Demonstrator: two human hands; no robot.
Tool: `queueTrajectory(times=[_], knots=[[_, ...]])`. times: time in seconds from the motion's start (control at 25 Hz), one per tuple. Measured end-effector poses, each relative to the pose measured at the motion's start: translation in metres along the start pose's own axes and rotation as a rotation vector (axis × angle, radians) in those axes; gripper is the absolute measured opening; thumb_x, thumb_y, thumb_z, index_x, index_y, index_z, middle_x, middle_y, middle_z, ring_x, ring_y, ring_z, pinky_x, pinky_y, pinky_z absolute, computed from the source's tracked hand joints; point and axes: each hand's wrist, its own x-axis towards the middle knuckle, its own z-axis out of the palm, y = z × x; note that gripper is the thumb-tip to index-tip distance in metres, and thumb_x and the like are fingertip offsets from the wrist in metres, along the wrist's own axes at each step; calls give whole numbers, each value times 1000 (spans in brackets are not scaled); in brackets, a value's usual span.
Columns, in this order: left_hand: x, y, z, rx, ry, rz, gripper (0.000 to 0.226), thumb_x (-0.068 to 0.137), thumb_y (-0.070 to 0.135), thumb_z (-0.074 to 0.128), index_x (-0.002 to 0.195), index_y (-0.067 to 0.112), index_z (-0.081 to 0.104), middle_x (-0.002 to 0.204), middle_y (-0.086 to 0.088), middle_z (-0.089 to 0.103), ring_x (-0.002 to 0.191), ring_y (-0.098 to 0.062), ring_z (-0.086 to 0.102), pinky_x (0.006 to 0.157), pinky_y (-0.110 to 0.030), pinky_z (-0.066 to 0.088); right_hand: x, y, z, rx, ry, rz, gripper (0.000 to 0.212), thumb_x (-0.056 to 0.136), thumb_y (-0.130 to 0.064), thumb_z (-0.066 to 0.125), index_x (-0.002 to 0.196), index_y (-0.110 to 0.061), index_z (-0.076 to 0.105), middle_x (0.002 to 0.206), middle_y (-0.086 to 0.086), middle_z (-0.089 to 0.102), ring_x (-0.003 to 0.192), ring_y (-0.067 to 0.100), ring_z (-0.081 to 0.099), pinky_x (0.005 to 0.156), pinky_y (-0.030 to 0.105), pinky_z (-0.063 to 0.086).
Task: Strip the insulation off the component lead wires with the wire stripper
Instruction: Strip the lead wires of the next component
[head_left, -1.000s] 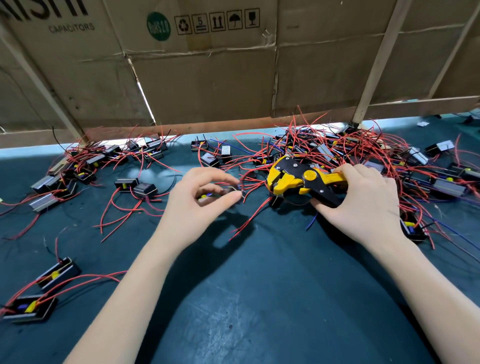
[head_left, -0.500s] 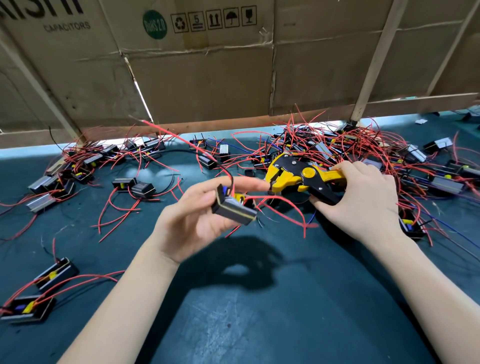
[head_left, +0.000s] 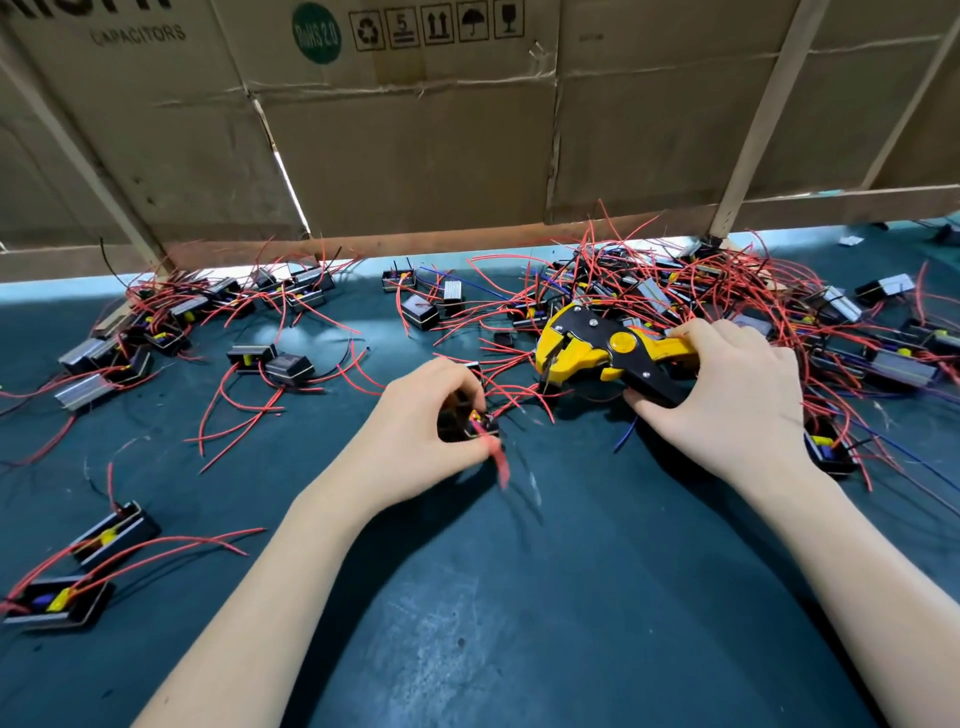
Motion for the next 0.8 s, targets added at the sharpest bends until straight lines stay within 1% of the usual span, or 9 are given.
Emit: queueTrajectory(times=[0.08, 0.28, 0.36, 0.44, 0.48, 0.52, 0.6, 0.68, 0.8], knots=[[1, -11, -4, 70, 62, -83, 32, 77, 22, 80, 101, 15, 60, 98, 2, 65, 89, -18, 60, 86, -36, 47, 0, 0, 0, -4, -4, 2, 58, 65, -54, 76, 105, -15, 61, 95, 6, 62, 99, 33, 56, 84, 43, 36], [-1, -53, -28, 287, 313, -492, 46, 87, 25, 72, 128, 6, 59, 124, -18, 65, 119, -35, 57, 99, -41, 42, -1, -1, 0, 2, -4, 0, 58, 65, -53, 78, 104, -14, 61, 97, 7, 62, 100, 34, 56, 84, 42, 35], [-2, -58, -37, 305, 439, -517, 45, 87, 24, 71, 128, 7, 59, 124, -15, 65, 118, -33, 57, 100, -37, 40, -1, -1, 0, 0, -2, -4, 56, 65, -52, 77, 103, -14, 61, 96, 7, 62, 99, 33, 56, 84, 42, 34], [-2, -49, -40, 145, 553, -418, 42, 83, 23, 76, 122, 14, 62, 116, -3, 69, 108, -20, 62, 98, -29, 42, -1, -2, -1, 6, -3, -4, 56, 65, -53, 77, 102, -14, 61, 95, 6, 61, 99, 33, 56, 84, 42, 34], [-1, -39, -40, -26, 530, -338, 41, 80, 24, 78, 118, 19, 64, 110, 3, 70, 101, -14, 65, 97, -26, 46, 0, -2, 0, 8, -4, -3, 56, 65, -53, 77, 102, -15, 61, 95, 6, 61, 100, 33, 56, 84, 42, 35], [0, -28, -38, -207, 432, -241, 41, 77, 28, 80, 115, 22, 66, 106, 6, 71, 97, -12, 66, 95, -26, 49, 0, -1, 0, 7, -6, -1, 55, 65, -53, 77, 103, -15, 61, 95, 5, 61, 100, 33, 56, 84, 43, 35], [0, -8, -27, -382, 133, -74, 44, 72, 33, 80, 113, 23, 67, 103, 6, 72, 95, -12, 67, 92, -27, 52, 0, 0, 0, 4, -6, 0, 56, 66, -53, 77, 104, -15, 61, 96, 5, 61, 101, 33, 56, 85, 43, 35], [-3, 4, -14, -299, -141, 15, 44, 73, 21, 82, 115, 21, 66, 104, 7, 71, 97, -8, 66, 92, -26, 51, 0, 0, 1, 3, -2, -2, 57, 65, -53, 77, 104, -14, 61, 96, 6, 61, 100, 33, 56, 84, 43, 35], [-5, 2, -5, -133, -290, 56, 51, 72, -4, 74, 116, 20, 67, 107, 12, 68, 100, -2, 63, 92, -21, 49, 0, 1, 2, 10, 15, -5, 56, 64, -52, 78, 102, -15, 61, 95, 6, 62, 99, 33, 57, 83, 43, 36]])
